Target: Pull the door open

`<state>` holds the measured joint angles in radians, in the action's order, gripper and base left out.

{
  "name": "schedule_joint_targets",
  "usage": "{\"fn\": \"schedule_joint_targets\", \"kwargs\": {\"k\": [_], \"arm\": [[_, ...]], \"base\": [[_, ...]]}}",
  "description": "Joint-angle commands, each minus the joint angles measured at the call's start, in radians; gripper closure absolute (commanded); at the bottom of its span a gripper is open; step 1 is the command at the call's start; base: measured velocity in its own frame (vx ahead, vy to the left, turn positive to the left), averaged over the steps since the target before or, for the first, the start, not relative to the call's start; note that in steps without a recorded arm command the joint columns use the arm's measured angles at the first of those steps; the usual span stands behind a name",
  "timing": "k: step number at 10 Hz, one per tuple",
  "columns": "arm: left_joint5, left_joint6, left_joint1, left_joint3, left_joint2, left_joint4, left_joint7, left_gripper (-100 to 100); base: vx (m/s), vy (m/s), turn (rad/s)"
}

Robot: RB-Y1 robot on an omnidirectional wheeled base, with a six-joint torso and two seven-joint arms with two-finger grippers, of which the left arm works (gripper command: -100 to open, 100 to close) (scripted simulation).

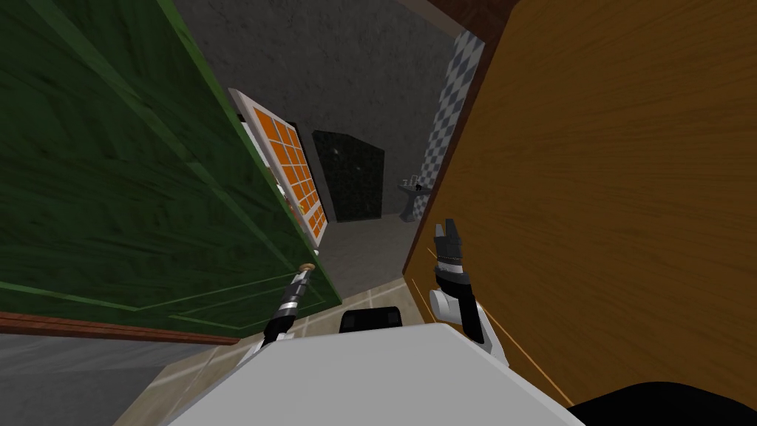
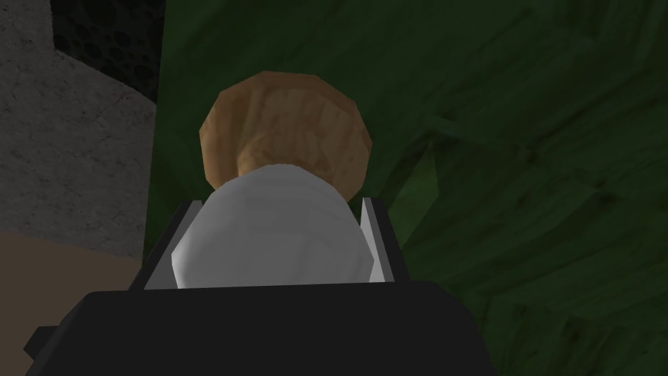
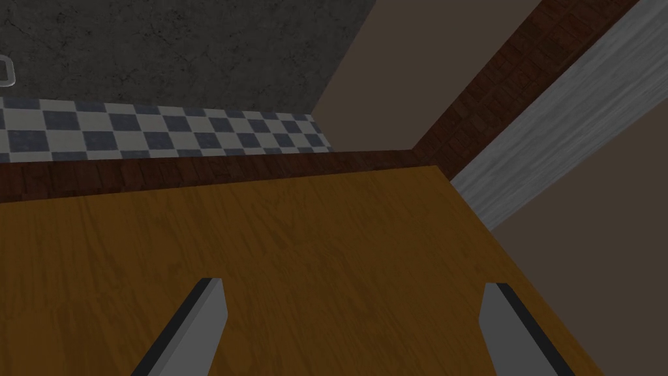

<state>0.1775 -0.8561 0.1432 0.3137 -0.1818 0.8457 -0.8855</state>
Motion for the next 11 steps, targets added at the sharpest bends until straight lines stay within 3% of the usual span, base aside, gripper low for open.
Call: {"fn": "schedule_joint_targets", "kwargs": {"k": [1,11], "arm": [[-0.012,0.000,-0.002,-0.010,0.002,-0.005,0.050,100],[-0.093,0.001,-0.015,-0.051,-0.011,-0.016,0.290,100]], "base": [[-0.025,0.013,-0.024],[-0.034,0.011,-0.036]]}}
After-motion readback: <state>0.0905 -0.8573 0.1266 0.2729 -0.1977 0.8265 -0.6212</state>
